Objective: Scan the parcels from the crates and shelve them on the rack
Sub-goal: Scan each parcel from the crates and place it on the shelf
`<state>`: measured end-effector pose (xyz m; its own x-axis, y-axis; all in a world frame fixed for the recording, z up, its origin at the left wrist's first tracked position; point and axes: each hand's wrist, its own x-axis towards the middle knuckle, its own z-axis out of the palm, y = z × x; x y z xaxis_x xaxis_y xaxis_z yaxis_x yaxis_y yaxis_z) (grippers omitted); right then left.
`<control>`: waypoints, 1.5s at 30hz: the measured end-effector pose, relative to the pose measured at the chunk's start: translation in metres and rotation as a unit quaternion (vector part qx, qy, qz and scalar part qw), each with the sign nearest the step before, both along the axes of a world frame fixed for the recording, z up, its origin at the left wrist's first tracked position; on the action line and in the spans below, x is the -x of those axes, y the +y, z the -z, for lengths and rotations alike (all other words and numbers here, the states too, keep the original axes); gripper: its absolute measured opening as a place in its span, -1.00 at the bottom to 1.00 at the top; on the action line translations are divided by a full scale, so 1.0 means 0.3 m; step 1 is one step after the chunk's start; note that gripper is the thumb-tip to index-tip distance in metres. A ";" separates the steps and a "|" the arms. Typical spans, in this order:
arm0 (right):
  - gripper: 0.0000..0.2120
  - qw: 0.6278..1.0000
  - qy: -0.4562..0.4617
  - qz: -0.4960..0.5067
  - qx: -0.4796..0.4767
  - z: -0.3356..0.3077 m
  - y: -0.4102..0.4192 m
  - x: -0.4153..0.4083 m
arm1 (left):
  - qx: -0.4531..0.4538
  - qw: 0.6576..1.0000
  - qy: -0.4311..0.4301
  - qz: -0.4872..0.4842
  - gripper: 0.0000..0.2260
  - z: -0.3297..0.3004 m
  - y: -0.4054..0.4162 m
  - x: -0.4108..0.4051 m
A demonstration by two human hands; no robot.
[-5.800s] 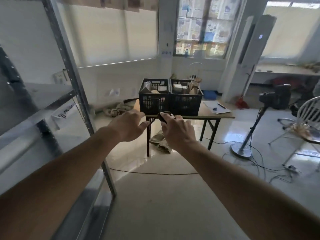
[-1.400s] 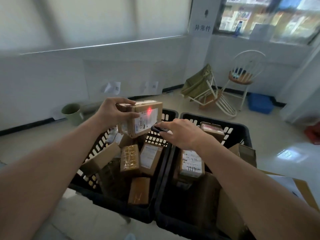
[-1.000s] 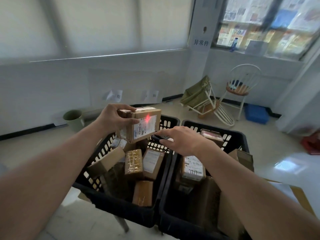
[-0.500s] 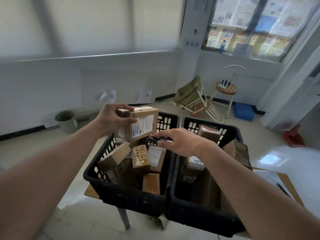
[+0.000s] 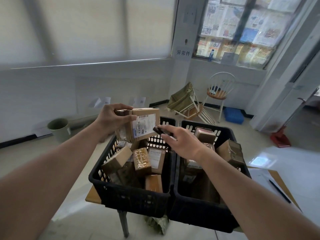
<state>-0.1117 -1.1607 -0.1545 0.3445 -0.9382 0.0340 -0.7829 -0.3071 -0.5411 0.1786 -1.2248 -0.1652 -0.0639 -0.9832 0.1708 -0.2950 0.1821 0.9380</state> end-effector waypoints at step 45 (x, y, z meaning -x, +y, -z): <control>-0.25 0.842 -0.512 0.022 -0.168 -0.018 -0.122 0.185 | -0.076 0.994 0.018 -0.071 -0.60 -0.193 0.108 0.296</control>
